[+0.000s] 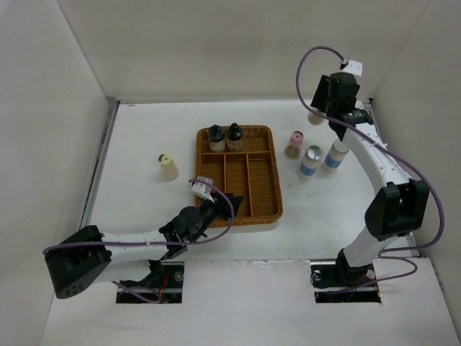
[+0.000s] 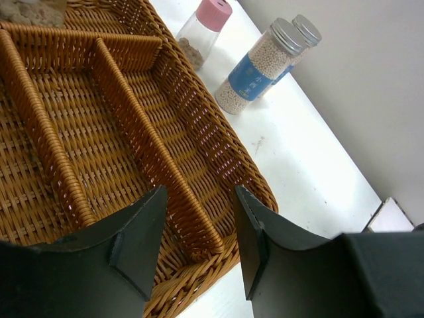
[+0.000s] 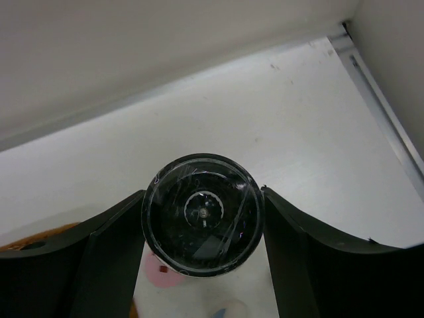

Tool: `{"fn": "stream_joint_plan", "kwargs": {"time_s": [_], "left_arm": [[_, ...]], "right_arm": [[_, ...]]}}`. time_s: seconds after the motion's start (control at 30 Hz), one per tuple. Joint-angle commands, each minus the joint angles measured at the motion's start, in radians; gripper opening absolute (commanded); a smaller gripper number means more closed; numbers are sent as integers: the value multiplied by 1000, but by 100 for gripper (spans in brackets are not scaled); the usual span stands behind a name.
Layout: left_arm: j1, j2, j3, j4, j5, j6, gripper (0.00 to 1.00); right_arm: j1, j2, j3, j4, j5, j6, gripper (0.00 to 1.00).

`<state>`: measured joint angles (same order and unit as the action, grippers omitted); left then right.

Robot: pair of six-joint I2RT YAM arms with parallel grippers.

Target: Organize the condiment bottles

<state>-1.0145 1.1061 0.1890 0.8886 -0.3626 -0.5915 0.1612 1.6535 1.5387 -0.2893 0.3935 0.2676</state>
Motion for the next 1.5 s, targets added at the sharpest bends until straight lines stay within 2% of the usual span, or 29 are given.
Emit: {"fn": "stream_joint_plan", "kwargs": {"time_s": [0.0,0.17,0.4,0.87,1.17,1.47], "left_arm": [[11,-3,-13,78,-7,-13,43],[11,4,-14,85,-9,-16,43],[12,20,-16,87,-9,-19,43],[15,47,-8,93,2,-25,45],[17,43,-6,93,7,-25,48],[17,3,-3,66,25,-27,51]], "right_arm": [[105,-46,92,150,8,-42,51],[232,29,133,157,-19,-47,51],[338,189,170,197,-88,-4,51],[366,301,78,266,-61,16,52],[378,279,12,306,-48,51,73],[381,137,0,254,-67,146,83]]}}
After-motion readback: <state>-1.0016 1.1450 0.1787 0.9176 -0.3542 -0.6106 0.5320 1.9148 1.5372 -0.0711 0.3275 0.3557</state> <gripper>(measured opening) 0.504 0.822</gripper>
